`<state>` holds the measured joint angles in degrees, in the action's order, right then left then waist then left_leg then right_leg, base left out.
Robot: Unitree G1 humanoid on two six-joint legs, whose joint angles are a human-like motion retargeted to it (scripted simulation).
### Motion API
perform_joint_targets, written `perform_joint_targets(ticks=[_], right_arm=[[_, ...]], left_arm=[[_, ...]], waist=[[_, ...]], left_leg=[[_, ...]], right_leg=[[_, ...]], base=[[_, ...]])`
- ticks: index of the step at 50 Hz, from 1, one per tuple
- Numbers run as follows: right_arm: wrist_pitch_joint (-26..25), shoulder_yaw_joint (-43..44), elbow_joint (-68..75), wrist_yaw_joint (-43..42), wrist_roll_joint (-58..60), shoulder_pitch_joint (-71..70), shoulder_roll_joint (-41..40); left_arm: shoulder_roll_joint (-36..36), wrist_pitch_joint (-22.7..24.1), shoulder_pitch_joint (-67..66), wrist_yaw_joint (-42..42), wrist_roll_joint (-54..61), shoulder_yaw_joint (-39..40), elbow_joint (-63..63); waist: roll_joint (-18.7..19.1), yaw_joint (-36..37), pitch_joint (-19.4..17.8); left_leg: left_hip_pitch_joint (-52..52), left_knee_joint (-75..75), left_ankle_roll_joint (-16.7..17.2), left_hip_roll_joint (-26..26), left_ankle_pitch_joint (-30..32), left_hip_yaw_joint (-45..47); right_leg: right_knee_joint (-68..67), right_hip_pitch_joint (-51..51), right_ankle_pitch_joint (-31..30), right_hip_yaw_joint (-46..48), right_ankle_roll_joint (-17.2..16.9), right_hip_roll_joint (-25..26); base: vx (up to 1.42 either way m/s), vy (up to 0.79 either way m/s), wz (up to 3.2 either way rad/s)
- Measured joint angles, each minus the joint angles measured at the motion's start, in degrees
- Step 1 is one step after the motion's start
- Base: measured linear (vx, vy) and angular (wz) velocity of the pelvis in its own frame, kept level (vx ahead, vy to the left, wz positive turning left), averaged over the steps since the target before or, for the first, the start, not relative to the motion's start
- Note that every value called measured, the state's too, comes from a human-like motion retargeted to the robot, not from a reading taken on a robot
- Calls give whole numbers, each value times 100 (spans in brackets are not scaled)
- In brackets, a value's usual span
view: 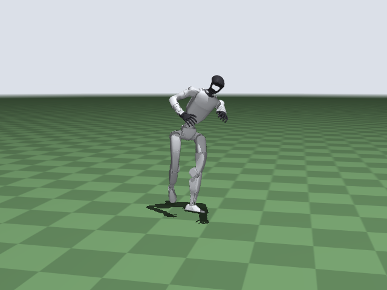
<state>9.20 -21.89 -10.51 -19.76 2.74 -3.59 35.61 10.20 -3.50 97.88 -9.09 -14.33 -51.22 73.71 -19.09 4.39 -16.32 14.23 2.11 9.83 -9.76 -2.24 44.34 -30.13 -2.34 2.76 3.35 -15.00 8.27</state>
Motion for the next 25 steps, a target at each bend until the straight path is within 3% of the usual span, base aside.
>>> perform_joint_targets(ticks=[3,5,8,10,12,15,18,20,22,25], right_arm=[[79,402,-315,-147,-284,857,-166],[34,468,-464,-301,-258,1109,-230],[-61,835,-544,-472,-117,1005,-130],[-161,1162,-516,-628,-29,833,-49],[-342,1421,-404,-906,81,632,22],[-463,1714,-196,-1061,65,511,68],[-475,1824,-8,-965,-106,646,-218],[-454,1722,106,-893,-60,830,-506],[-420,1524,182,-811,242,1117,-703],[-293,1251,321,-595,724,1593,-822]], left_arm=[[1321,827,-1242,-747,1739,561,-3080],[1959,1402,-2460,-1306,3221,846,-4993],[2399,1932,-4367,-1023,4996,1704,-6356],[2666,1679,-5513,-488,5321,2406,-6532],[2578,1380,-6456,-384,5719,3113,-6278],[2360,1258,-7824,-394,5680,3987,-6029],[2081,1404,-9125,-368,6075,4743,-6320],[1901,1438,-9895,-263,6418,5238,-6454],[1739,1384,-10453,-106,6491,5667,-6336],[1521,1290,-10831,34,5985,5968,-5762]], waist=[[-247,150,-73],[-367,286,-126],[-426,731,-264],[-515,1102,-397],[-600,1558,-637],[-482,2342,-935],[-553,2809,-1042],[-674,2906,-1084],[-572,2907,-1194],[-133,2732,-1258]], left_leg=[[-291,-218,26,225,94,226],[-448,-168,23,401,8,336],[-449,66,-9,535,-185,409],[-222,539,-164,645,-338,422],[302,1919,-342,444,-607,376],[1158,4459,-337,-516,-1222,49],[1352,5154,-598,-1321,-1901,36],[1089,4645,-826,-1463,-1967,39],[520,3864,-775,-1274,-1873,-357],[-375,3117,-565,-1218,-1840,-977]], right_leg=[[305,235,-302,321,0,-131],[497,566,-141,707,204,-374],[1057,1040,159,1200,616,-544],[1480,1266,493,1403,799,-764],[1808,1442,938,1488,971,-1063],[2153,1723,1476,1404,1144,-1159],[2406,1945,1583,1461,1122,-1068],[2538,2175,1356,1634,1104,-989],[2259,2504,836,1838,1120,-872],[395,2327,-348,2049,985,-791]], base=[[2,7,-30],[2,20,-10],[-8,4,-4],[-13,2,15],[-10,4,13],[-1,7,-19],[14,9,31],[28,14,100],[42,23,124],[44,27,156]])
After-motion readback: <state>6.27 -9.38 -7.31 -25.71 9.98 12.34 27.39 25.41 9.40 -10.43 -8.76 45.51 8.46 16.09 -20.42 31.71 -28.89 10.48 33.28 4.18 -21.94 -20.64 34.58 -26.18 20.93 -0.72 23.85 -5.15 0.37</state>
